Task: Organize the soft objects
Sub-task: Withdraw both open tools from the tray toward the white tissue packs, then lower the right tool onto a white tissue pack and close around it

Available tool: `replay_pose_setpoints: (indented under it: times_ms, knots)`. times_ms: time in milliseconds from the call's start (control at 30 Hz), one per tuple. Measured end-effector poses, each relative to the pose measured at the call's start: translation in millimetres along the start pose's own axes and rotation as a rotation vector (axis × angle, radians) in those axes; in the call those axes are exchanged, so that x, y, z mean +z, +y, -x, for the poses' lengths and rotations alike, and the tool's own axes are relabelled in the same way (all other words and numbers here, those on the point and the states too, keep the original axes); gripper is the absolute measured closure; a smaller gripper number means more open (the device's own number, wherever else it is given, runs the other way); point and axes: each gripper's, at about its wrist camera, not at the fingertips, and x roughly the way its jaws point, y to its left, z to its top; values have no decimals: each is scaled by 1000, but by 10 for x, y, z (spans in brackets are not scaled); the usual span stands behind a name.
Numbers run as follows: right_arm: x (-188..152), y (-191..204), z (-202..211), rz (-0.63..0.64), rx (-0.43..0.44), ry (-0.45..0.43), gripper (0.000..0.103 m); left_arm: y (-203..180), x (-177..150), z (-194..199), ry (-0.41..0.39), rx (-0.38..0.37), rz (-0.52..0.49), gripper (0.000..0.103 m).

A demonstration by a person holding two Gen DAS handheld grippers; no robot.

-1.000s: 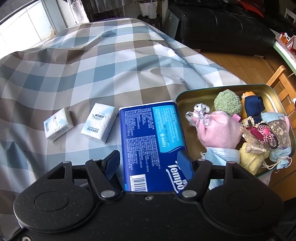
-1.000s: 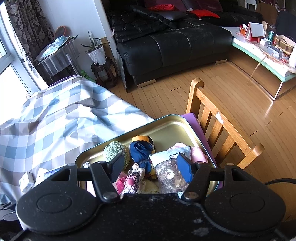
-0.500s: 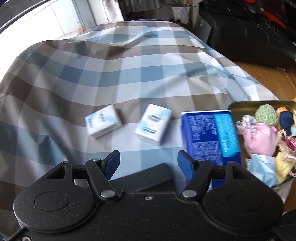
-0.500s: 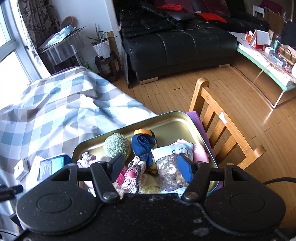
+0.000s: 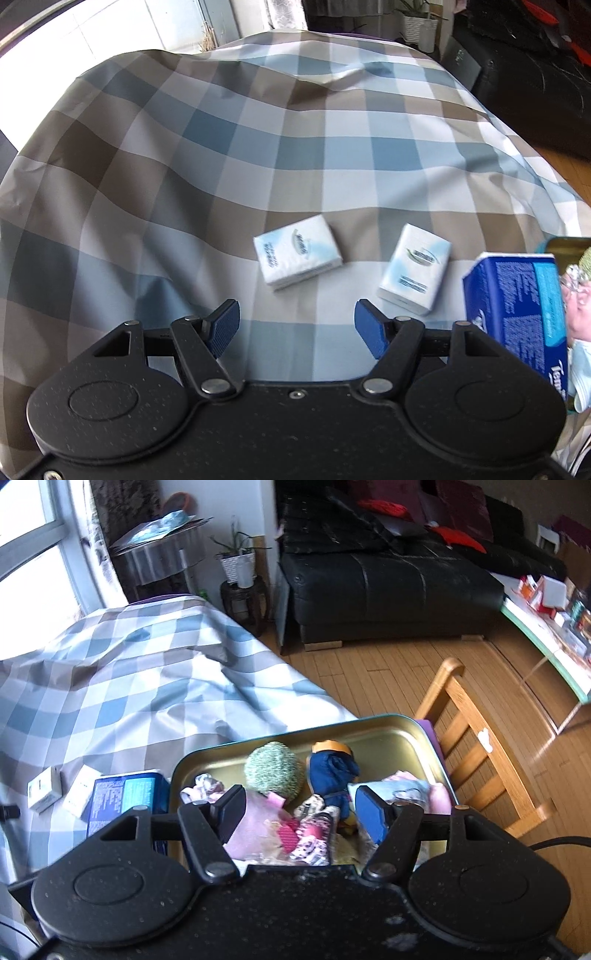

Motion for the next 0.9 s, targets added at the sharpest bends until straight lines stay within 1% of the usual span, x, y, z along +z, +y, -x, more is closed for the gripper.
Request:
replay_pose_setpoints:
  times_ms: [233,400,500,600,733,833,900]
  knots:
    - [-4,246,-27,67,17,-17,37,204,181,-187,-3,2,24,37]
    - [-22,513,-67,136,38,-34,35,330,225,-363,13,-52,80,37]
    - [-53,679,-89,182,55,-42,35,385,202,-478,34,-69,101,37]
    - [-80,852,-121,219,90,-44,35,461,216,-545,50,-74,133,37]
    - [-111,1095,-125,279,138,-66,34,560,274,-540,44,-94,182,37]
    - [-140,1288,-78,340,173,-104,31,597,299,-537,34,-86,194,35]
    - [-152,1423,-56,376,209,-124,27,617,305,-553,37,-87,200,34]
